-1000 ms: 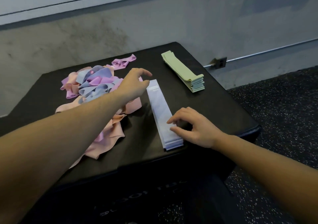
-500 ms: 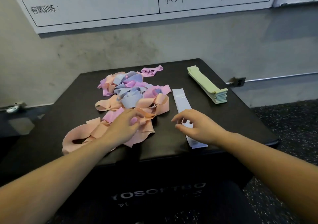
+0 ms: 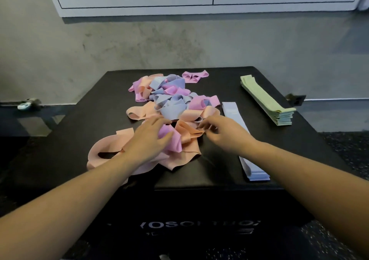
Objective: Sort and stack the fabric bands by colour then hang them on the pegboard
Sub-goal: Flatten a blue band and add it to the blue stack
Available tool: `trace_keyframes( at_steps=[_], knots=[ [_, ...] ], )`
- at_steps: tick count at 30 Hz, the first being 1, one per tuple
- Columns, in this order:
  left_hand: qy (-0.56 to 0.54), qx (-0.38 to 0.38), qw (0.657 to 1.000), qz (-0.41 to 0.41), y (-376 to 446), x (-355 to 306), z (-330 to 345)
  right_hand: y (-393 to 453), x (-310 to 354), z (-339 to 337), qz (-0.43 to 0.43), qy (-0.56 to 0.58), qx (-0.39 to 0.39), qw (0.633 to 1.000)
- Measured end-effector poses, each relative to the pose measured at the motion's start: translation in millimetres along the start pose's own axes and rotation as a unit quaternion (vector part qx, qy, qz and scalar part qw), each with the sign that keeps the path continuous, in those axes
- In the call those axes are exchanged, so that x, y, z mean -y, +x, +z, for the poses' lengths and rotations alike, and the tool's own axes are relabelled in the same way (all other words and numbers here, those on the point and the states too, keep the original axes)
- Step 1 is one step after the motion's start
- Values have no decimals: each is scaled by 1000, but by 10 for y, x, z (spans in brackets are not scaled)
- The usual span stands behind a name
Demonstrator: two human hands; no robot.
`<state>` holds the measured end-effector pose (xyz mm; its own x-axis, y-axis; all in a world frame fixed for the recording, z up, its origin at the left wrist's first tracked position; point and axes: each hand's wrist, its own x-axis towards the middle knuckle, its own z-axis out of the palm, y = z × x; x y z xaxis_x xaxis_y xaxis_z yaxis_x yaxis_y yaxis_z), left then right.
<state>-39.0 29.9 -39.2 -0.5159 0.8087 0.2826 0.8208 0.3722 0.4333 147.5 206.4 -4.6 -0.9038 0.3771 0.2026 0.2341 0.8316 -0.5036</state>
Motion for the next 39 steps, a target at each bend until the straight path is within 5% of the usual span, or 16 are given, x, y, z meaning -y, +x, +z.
trace_keyframes(
  at_steps=[4, 14, 21, 29, 39],
  knots=[
    [-1, 32, 999, -17, 84, 118, 133, 338, 97, -13, -1, -13, -9, 1000],
    [13, -26, 999, 15, -15, 219, 364, 1024, 378, 194, -55, -138, 47, 988],
    [5, -50, 999, 17, -26, 217, 372, 1214, 236, 485, 5, -234, 87, 968],
    [-94, -72, 992, -38, -94, 160, 327, 815, 280, 351, -67, -116, 62, 989],
    [-120, -75, 990, -9, -159, 126, 290, 385, 682, 75, 93, 201, 57, 973]
  ],
)
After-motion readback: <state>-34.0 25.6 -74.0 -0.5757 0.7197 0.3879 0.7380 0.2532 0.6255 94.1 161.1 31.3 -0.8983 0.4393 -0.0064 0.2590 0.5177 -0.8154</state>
